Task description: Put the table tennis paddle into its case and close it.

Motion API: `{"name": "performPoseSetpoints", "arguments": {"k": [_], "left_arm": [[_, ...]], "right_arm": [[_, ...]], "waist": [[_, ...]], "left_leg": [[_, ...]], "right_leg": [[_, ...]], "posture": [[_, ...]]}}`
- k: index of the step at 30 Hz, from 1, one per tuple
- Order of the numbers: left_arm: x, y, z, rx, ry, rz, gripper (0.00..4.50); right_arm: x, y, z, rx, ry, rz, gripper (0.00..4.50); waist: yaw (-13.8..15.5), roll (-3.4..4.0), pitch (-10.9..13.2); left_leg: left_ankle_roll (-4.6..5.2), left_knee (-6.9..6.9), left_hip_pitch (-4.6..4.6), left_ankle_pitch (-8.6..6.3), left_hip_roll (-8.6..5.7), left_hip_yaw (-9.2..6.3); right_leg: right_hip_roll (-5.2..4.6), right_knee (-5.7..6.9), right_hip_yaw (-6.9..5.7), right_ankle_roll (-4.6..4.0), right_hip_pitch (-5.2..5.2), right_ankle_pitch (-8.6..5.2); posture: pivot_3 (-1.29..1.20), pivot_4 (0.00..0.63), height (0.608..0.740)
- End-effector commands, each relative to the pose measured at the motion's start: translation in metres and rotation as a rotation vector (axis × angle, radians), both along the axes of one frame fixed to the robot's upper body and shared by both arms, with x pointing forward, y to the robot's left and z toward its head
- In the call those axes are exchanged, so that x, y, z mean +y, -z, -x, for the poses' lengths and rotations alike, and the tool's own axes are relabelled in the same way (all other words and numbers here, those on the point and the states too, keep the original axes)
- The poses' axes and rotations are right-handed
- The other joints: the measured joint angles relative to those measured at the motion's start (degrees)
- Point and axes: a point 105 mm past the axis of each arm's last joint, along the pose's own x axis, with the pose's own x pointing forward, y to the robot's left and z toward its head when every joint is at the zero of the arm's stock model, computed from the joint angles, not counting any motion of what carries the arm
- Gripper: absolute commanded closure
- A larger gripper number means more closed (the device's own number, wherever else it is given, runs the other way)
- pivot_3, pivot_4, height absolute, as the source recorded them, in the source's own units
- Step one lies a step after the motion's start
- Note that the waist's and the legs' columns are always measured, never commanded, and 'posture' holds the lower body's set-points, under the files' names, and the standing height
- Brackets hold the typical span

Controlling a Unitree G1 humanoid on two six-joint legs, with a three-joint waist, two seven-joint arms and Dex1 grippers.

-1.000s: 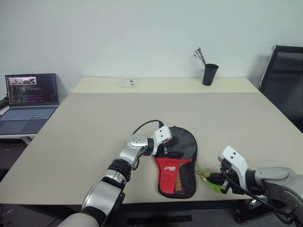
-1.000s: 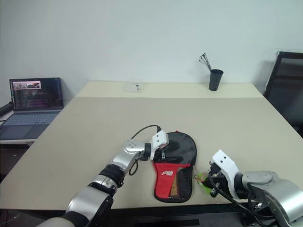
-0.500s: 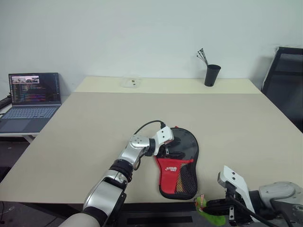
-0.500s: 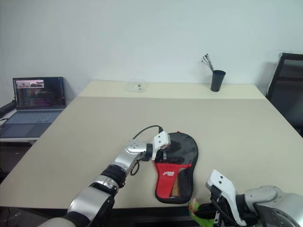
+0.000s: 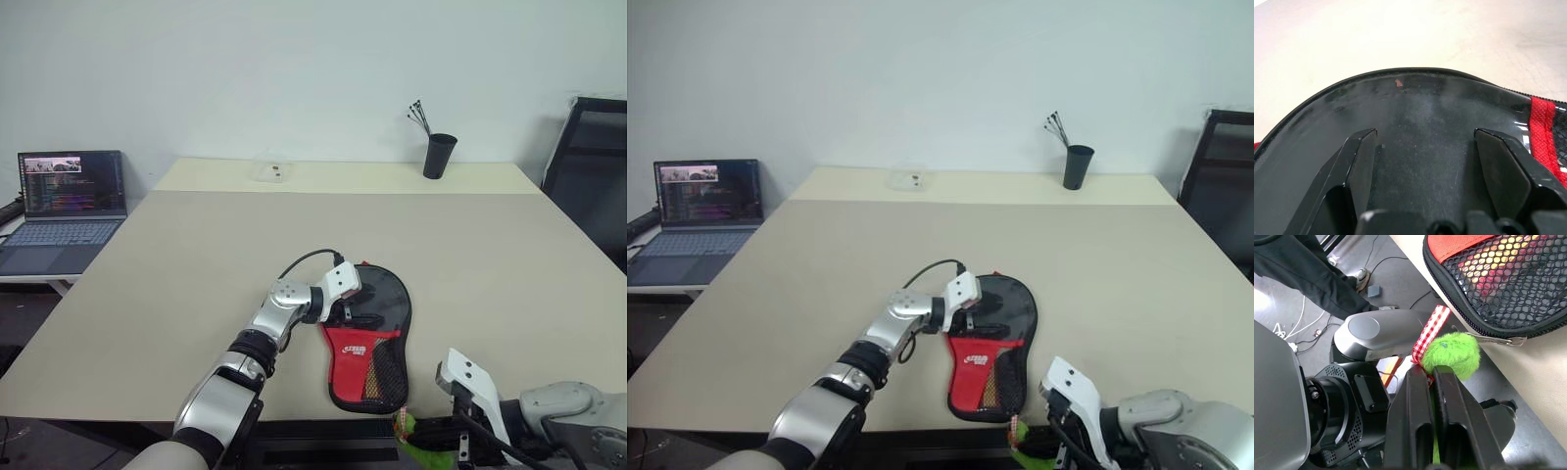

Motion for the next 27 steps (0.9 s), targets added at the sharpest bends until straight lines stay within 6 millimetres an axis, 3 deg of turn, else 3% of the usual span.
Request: {"name": "performPoseSetpoints", "arguments": {"k": [1,5,9,16,22,27], "left_arm": [[0.001,0.030,0.011,0.083,0.009,-0.083,1.05],[0.001,0.031,0.012,0.085,0.013,-0.083,1.05],[0.002,0.030,0.012,0.086,0.014,-0.078,1.05],[0.022,0.000,0.008,0.028,-0.027,0.007,1.05],[0.047,-0.023,0.011,-0.013,-0.122,0.062,1.05],[0.111,-0.034,0.031,-0.010,-0.311,0.106,1.05]], "right_arm": [[-0.002,-0.009,-0.007,-0.073,-0.006,0.008,3.18],[-0.005,-0.022,-0.011,-0.093,-0.018,-0.052,1.82],[-0.012,-0.040,-0.038,-0.204,0.051,-0.089,1.82],[-0.028,-0.087,-0.125,-0.609,0.277,-0.181,1.82],[-0.044,-0.090,-0.158,-0.696,0.292,-0.209,1.82],[-0.051,-0.079,-0.180,-0.688,0.248,-0.241,1.82]], "waist": [[0.00,0.00,0.00],[0.00,0.00,0.00],[-0.05,0.00,0.00],[-0.43,0.04,0.01],[-1.23,0.13,0.10],[-2.05,0.25,0.33]], "left_leg": [[0.00,0.00,0.00,0.00,0.00,0.00],[0.00,0.00,0.00,0.00,-0.01,0.01],[0.00,0.01,0.01,0.00,-0.01,0.02],[0.00,-0.06,-0.08,0.00,0.03,0.07],[0.01,-0.18,-0.12,0.00,0.06,0.07],[0.01,-0.20,-0.01,0.00,0.16,0.15]], "right_leg": [[0.00,0.00,0.00,0.00,0.00,0.00],[0.00,-0.01,0.00,0.00,0.00,0.00],[0.00,0.00,0.00,0.01,0.01,0.01],[0.06,0.01,0.07,0.01,-0.14,0.01],[0.24,0.03,0.14,-0.02,-0.22,-0.01],[0.24,0.13,0.23,-0.03,-0.24,-0.01]], "posture": [[0.00,0.150,0.740],[0.00,0.150,0.740],[0.00,0.150,0.740],[0.00,0.150,0.740],[0.00,0.150,0.740],[0.00,0.150,0.740]]}}
